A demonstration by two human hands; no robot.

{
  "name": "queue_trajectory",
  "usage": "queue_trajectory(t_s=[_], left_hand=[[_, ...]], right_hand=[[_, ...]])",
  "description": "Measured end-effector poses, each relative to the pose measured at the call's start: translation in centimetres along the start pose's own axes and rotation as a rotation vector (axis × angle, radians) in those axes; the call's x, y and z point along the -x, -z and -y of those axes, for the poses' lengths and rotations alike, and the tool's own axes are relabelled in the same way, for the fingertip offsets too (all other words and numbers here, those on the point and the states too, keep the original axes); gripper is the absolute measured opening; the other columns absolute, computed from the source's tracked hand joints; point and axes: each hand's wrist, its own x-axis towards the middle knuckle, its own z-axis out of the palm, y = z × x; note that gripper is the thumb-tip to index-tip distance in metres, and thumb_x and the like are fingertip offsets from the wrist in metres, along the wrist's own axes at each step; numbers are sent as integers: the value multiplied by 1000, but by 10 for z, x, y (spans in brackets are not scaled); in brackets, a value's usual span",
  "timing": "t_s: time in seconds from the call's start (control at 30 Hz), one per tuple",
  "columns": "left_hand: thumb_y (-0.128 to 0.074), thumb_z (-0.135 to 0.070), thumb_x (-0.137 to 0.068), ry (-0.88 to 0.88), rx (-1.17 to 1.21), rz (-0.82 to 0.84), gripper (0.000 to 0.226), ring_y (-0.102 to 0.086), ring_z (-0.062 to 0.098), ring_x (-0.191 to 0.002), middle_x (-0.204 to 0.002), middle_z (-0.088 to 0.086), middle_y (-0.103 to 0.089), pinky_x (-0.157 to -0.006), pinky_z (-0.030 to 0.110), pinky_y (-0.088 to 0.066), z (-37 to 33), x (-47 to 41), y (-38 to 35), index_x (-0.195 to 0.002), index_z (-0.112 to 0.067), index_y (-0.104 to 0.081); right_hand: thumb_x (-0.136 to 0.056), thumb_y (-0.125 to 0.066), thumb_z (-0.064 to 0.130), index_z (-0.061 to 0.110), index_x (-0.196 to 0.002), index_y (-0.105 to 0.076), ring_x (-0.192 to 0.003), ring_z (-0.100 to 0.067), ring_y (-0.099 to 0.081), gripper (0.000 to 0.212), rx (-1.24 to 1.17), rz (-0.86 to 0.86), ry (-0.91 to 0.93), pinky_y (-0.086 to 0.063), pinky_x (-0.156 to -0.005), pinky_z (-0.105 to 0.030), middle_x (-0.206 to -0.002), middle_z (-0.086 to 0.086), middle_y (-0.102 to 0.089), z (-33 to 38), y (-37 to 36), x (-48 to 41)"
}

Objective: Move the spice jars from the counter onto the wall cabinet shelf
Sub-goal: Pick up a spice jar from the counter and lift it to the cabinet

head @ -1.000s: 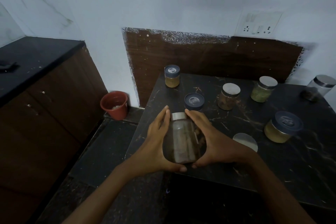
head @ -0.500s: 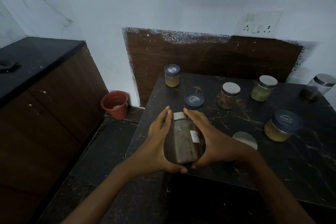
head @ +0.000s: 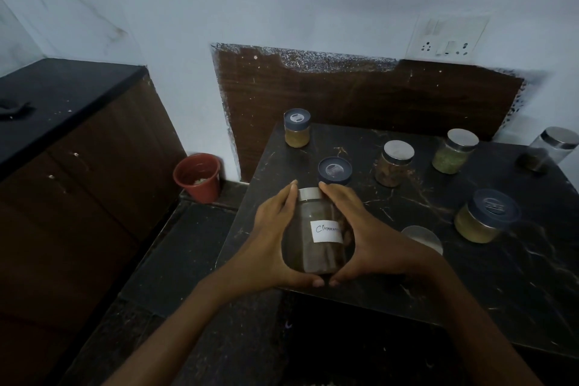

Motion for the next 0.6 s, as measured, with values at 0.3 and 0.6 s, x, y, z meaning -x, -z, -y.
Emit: queue_trajectory(t_s=[0.3, 0.6], left_hand=[[-84, -45, -53, -39, 207, -58, 121, -17, -11, -135, -145, -31, -9, -105, 10, -29, -2, -1, 4, -143, -42, -4], [-79, -56, -53, -75, 62, -34, 127, -11, 2, -141, -151, -23, -1, -114, 37, -29, -8, -18, 4, -144, -37, 7]], right_hand=[[-56, -88, 28, 61, -126, 18, -139, -4, 3, 131, -56, 97, -37, -14, -115, -32, -149, 27, 14, -7, 18, 3], [-53, -89, 27, 59, -128, 13, -130, 1, -10, 130, -36, -43, 2, -24, -102, -17, -146, 25, 3, -6, 21, 4]])
